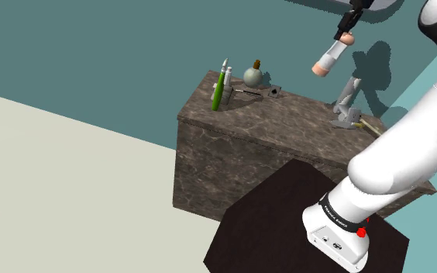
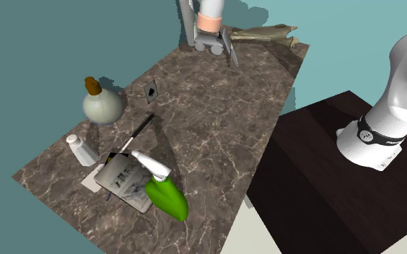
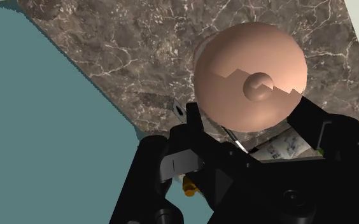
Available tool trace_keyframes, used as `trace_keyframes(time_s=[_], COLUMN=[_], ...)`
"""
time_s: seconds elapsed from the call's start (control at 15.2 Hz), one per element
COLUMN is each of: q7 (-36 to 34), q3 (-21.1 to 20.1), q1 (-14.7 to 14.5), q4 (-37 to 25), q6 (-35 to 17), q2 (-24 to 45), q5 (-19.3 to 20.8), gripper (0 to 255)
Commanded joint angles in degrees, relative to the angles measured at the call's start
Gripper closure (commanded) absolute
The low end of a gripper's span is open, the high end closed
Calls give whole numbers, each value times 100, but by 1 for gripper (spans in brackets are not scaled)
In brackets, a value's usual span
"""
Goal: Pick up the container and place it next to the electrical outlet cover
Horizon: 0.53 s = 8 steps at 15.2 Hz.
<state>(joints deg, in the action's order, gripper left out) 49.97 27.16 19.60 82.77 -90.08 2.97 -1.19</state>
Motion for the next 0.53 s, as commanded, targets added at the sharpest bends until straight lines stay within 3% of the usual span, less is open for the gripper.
trace_keyframes(time_s=[0.0, 0.46], q7=[327, 1439], q3=[149, 577], q1=[183, 1025], q4=[-190, -1227], q6=[30, 338], q2=[181, 1069], q5=[-121, -727], gripper=[255, 255])
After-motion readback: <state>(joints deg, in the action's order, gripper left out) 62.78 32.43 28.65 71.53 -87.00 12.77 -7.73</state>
